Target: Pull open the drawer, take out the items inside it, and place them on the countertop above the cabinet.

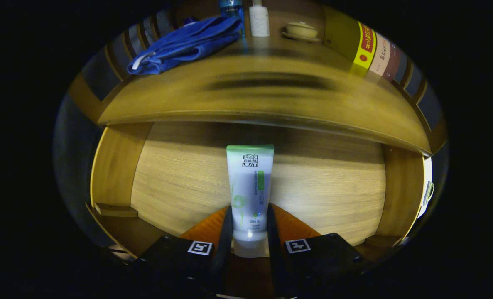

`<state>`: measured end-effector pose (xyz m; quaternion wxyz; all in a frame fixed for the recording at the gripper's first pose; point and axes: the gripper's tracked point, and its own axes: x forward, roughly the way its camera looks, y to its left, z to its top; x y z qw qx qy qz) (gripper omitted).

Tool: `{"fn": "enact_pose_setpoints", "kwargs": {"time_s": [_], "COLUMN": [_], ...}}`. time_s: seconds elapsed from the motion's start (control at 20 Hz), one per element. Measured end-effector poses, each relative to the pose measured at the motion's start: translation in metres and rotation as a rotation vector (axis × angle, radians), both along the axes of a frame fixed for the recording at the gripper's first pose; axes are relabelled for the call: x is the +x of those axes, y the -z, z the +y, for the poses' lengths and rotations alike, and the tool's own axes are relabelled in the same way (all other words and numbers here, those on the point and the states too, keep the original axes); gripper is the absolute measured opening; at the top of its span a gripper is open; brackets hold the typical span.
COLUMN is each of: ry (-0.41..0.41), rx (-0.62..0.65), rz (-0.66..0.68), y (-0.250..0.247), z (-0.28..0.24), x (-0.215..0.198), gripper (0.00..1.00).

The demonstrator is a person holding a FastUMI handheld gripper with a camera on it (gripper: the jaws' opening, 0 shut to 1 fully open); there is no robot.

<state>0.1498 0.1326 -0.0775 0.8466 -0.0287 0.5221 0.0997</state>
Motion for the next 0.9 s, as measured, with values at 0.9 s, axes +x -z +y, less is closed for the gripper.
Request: {"fn": "enact_pose_setpoints", "kwargs": {"time_s": [0.9], "ry": [0.035], "rx": [0.136], "rz": [-0.12], "y": [-0.094], "z": [-0.002], "x": [-0.028], "gripper": [0.5]}}
